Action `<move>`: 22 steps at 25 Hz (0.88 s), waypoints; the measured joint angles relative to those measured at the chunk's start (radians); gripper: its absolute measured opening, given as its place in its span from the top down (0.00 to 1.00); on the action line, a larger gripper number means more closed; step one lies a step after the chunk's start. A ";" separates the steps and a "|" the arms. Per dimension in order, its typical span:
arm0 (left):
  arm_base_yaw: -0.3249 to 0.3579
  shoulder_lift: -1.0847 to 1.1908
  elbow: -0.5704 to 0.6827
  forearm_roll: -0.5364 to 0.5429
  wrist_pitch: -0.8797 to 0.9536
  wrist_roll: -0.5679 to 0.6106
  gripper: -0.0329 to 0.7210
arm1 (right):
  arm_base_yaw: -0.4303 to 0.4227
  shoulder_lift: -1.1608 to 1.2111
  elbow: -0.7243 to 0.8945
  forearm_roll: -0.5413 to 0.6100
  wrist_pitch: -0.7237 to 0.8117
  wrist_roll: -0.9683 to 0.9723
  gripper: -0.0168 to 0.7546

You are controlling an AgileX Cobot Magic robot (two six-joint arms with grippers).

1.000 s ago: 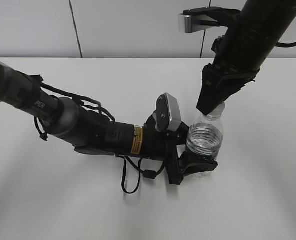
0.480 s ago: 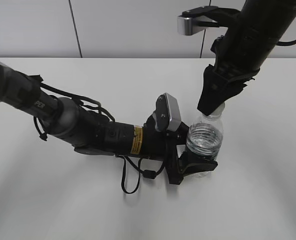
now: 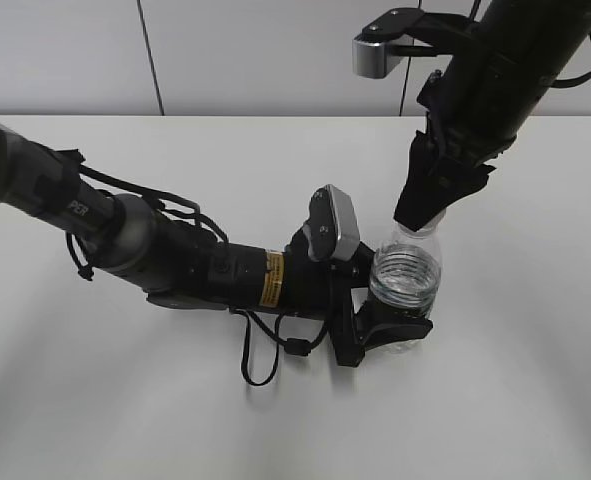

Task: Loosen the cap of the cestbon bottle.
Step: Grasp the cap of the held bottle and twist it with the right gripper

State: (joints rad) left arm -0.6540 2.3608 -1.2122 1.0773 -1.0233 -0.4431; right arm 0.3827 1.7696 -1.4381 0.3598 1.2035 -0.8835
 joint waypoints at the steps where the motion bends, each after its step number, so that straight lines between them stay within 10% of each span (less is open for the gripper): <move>1: 0.000 0.000 0.000 0.000 0.000 0.000 0.29 | 0.000 0.000 0.001 0.003 0.000 -0.007 0.57; 22: 0.000 0.000 0.000 0.000 0.000 0.001 0.29 | 0.000 0.000 0.002 0.018 -0.006 -0.016 0.57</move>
State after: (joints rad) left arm -0.6540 2.3608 -1.2122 1.0775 -1.0233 -0.4422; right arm 0.3827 1.7696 -1.4363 0.3781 1.1977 -0.8991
